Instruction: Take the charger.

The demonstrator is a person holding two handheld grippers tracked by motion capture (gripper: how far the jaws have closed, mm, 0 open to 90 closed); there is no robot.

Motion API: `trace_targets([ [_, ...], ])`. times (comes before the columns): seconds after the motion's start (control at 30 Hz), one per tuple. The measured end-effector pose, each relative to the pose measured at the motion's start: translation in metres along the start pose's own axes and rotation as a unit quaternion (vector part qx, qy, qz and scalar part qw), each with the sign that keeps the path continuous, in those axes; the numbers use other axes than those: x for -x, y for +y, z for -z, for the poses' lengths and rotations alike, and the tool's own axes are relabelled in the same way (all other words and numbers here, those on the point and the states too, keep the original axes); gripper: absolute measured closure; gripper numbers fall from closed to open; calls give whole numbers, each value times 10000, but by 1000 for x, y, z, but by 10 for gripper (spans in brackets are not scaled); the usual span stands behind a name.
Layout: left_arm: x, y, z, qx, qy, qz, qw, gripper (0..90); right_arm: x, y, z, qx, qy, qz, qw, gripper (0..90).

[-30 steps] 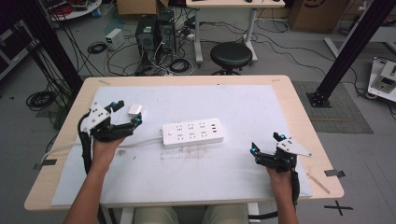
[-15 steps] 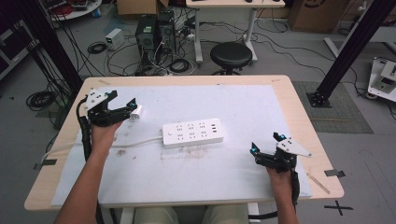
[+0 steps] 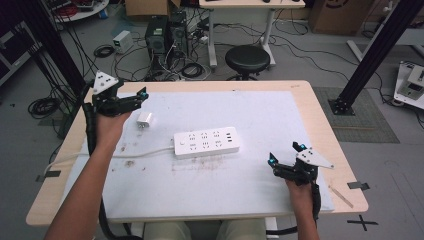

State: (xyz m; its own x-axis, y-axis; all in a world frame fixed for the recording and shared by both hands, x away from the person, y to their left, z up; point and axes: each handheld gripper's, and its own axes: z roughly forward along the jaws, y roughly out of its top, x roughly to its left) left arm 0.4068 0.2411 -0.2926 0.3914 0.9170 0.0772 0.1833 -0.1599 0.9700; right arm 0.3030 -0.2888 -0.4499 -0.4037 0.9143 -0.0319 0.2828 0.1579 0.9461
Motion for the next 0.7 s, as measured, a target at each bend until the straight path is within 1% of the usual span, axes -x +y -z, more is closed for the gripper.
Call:
trace_targets([
  [0.03,0,0,0,0,0,0,10000,186,0,0,0,0,0,0,10000,62],
  [0.07,-1,1,-8,-105,14,0,9999,186,0,0,0,2,5,5,10000,62],
  [0.1,-1,1,-8,-105,14,0,9999,186,0,0,0,2,5,5,10000,62],
  [0.13,-2,1,-18,-232,72,-20,9997,186,0,0,0,10,7,-37,10000,62],
  [0.2,-3,-2,-28,-351,120,21,9993,186,1,0,0,18,-3,-19,10000,62],
  [0.23,-5,-6,-36,-480,163,43,9987,186,1,0,0,17,0,-20,10000,62],
  [0.27,-5,-6,-36,-480,163,43,9987,186,1,0,0,16,-5,-18,10000,62],
  [0.37,-6,-14,-46,-697,167,72,9974,190,1,0,0,14,-4,-20,10000,62],
  [0.47,-6,-20,-54,-871,163,158,9959,189,1,0,0,14,-2,-17,10000,62],
  [0.53,-5,-25,-59,-974,213,191,9948,189,1,0,0,15,-3,-24,10000,62],
  [0.57,-5,-31,-64,-1067,267,220,9937,190,1,0,0,18,1,-17,10000,62],
  [0.6,-5,-31,-64,-1067,267,220,9937,190,1,0,0,18,1,-17,10000,62],
  [0.67,-5,-39,-68,-1167,312,273,9923,191,1,0,0,20,9,-26,10000,62],
  [0.7,-7,-48,-72,-1315,363,325,9901,194,1,0,0,23,12,-23,10000,62],
])
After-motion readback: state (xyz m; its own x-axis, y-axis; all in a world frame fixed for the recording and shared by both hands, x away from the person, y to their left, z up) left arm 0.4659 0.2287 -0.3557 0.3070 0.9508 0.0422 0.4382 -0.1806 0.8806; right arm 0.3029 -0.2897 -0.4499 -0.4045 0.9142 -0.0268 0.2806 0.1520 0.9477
